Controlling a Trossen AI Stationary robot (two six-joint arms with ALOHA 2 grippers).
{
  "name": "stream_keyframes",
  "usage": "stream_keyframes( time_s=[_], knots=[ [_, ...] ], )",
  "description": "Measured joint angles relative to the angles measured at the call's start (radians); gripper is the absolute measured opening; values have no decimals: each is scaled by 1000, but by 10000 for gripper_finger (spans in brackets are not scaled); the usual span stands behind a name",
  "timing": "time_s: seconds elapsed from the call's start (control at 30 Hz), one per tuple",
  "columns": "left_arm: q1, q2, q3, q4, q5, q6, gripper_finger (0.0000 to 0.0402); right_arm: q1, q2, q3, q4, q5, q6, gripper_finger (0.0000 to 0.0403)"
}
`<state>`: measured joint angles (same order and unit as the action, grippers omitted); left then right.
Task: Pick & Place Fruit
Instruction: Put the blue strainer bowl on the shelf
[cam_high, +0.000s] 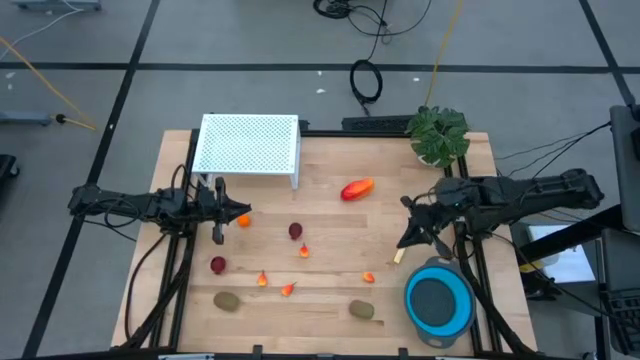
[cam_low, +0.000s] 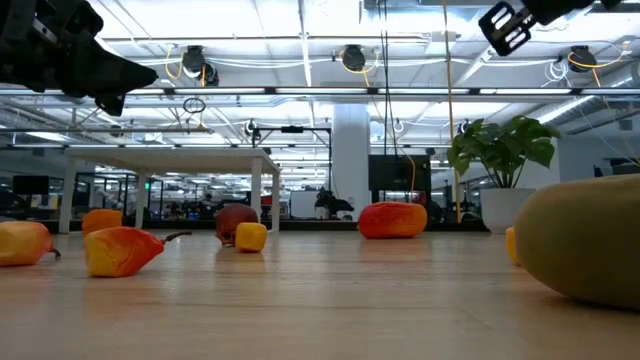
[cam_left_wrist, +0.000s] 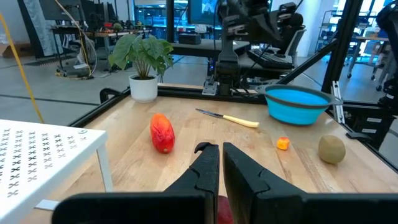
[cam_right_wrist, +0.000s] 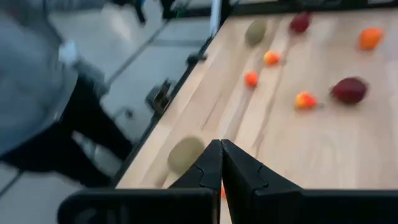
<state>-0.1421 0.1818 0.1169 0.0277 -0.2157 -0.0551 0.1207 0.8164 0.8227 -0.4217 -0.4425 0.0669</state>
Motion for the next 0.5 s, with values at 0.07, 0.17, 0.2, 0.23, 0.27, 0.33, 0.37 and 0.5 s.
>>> stream_keyframes(
  time_s=[0.07,0.17,0.2,0.23,0.27,0.33,0.37,0.5],
  knots=[
    [0,0,0,0,0,0,21,35,38,48,-69,23,-30,0],
    [0,0,0,0,0,0,21,85,88,103,-167,87,-59,0],
    [0,0,0,0,0,0,21,100,103,120,-196,106,-67,0],
    [0,0,0,0,0,0,21,115,119,137,-225,119,-74,0],
    [0,0,0,0,0,0,21,130,133,153,-251,132,-80,0],
    [0,0,0,0,0,-1,21,156,163,177,-300,133,-86,0],
    [0,0,0,0,0,-1,21,168,178,186,-316,133,-87,0],
    [0,0,0,0,0,-1,21,223,229,194,-337,180,-87,0]
  ],
)
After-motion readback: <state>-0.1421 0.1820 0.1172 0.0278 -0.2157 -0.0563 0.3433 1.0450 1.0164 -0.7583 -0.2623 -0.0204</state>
